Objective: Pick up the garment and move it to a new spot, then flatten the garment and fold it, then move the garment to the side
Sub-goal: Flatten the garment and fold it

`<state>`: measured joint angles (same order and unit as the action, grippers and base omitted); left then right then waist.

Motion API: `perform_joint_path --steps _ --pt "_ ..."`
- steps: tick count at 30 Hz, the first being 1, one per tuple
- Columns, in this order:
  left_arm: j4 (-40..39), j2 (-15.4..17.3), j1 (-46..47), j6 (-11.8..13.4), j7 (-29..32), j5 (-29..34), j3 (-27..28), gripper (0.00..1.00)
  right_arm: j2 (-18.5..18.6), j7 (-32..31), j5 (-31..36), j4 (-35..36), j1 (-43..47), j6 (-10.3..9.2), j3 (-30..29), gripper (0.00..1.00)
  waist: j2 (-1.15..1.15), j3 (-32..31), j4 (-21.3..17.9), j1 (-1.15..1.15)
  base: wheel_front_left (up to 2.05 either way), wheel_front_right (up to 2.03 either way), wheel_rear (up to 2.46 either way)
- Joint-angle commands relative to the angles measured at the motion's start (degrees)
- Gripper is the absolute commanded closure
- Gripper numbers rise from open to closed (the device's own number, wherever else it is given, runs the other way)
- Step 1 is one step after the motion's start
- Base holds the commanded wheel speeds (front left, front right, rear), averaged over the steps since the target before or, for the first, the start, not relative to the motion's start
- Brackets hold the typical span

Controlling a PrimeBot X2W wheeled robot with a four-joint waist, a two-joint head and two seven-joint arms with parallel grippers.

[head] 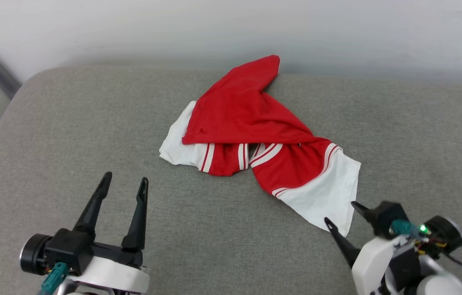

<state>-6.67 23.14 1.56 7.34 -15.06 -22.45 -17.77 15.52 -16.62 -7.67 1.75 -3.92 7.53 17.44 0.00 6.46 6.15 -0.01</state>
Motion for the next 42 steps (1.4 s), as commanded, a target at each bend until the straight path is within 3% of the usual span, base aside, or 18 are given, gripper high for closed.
perform_joint_path --steps 1,5,10,15,22,23,24,25,29,33,34,42 --pt "0.2 -0.2 -0.4 -0.3 -0.2 0.2 0.1 0.00 0.7 -0.9 -0.4 0.6 -1.6 -0.08 0.0 0.00 0.00 0.5 0.4 0.01 0.00 0.00 0.00" --pt "0.9 -1.7 0.9 -1.8 -0.2 1.4 0.1 0.00 6.7 -15.5 -7.6 1.0 -5.4 -0.06 5.1 0.00 0.00 2.2 2.1 0.01 0.00 0.00 0.00" --pt "1.7 -3.4 2.3 -3.1 -0.2 2.6 0.8 0.00 10.8 -25.2 -13.2 -2.0 -9.9 -0.06 8.2 0.00 0.00 4.5 5.1 0.01 0.00 0.00 0.00" --pt "2.5 -4.7 3.0 -4.5 -0.2 3.3 1.9 0.00 12.6 -28.7 -15.8 -7.1 -12.1 -0.06 10.4 0.00 0.00 6.3 8.2 0.01 0.00 0.00 0.00" --pt "3.7 -6.5 3.2 -6.3 -0.2 4.6 3.4 0.00 13.0 -27.8 -16.4 -14.8 -11.3 -0.09 14.1 0.00 0.00 7.5 10.4 0.01 0.00 0.00 0.00" --pt "3.9 -6.7 3.2 -6.4 -0.2 4.8 3.5 0.00 13.0 -27.8 -16.4 -15.9 -11.0 -0.10 14.5 0.29 0.00 7.4 10.5 0.01 0.00 0.00 0.00" --pt "4.1 -6.8 3.1 -6.6 -0.2 4.9 3.8 0.00 13.2 -27.7 -16.4 -16.7 -10.8 -0.10 14.9 0.94 0.00 7.2 10.5 0.01 0.00 0.00 0.00" --pt "4.4 -6.9 2.9 -6.7 -0.2 5.1 4.1 0.00 13.4 -27.4 -16.6 -17.1 -10.5 -0.10 15.5 1.00 0.00 6.9 10.3 0.01 0.00 0.00 0.00" --pt "4.8 -7.2 2.2 -7.0 -0.2 5.7 5.6 0.00 14.6 -27.0 -17.6 -17.2 -9.1 -0.08 15.6 1.00 0.00 5.4 8.0 0.01 0.00 0.00 0.00" --pt "5.1 -7.7 1.1 -7.3 -0.2 6.2 7.2 0.00 18.1 -26.2 -17.7 -14.9 -7.6 -0.10 16.2 1.00 0.00 3.4 4.9 0.01 0.00 0.00 0.00" --pt "5.5 -8.0 0.7 -7.8 -0.2 6.5 8.0 0.00 21.4 -25.3 -18.2 -12.4 -6.9 -0.11 15.2 1.00 0.00 2.1 2.8 0.01 0.00 0.00 0.00" --pt "6.5 -8.6 -0.7 -8.7 -0.2 7.2 9.2 0.00 30.9 -23.3 -20.3 -6.5 -3.6 -0.08 11.1 1.00 0.00 0.4 -1.3 0.01 0.00 0.00 0.00"
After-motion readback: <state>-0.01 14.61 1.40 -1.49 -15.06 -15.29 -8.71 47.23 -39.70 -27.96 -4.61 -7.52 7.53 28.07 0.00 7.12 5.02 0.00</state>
